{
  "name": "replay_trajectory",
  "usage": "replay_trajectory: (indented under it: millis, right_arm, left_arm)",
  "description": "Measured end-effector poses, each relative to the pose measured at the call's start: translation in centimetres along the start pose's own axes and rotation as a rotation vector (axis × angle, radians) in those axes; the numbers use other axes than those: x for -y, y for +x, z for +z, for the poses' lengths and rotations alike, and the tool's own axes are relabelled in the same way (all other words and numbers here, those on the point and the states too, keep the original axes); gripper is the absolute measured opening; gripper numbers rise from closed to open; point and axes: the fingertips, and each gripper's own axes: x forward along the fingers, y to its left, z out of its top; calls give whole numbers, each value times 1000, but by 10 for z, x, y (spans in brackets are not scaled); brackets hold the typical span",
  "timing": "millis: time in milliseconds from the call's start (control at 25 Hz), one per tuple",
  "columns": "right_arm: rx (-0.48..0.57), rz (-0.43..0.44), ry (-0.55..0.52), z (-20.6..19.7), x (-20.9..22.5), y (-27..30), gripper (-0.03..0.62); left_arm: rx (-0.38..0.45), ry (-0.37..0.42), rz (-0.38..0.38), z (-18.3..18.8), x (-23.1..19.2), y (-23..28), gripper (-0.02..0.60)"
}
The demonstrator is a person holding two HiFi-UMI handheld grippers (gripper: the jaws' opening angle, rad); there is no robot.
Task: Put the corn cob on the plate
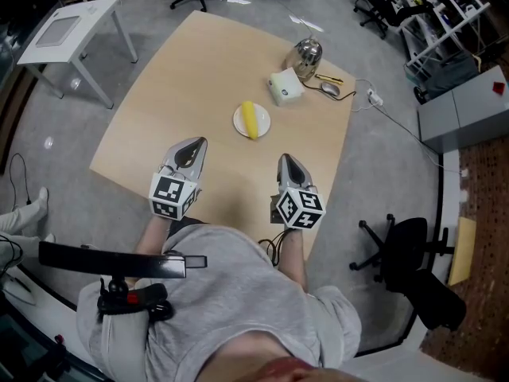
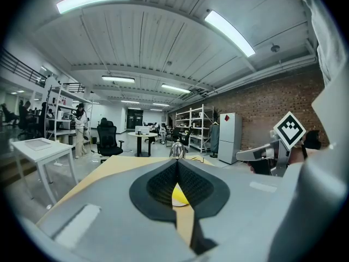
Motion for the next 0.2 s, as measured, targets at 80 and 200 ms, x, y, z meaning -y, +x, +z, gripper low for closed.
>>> replay_trajectory:
  millis: [80,200]
  right_arm:
    - [1,1,3,0,0,0,6]
    - [3,1,6,1,1,0,6]
  left_arm:
    - [-1,0,1,0,0,0,20]
    - [0,0,1,0,1,1,20]
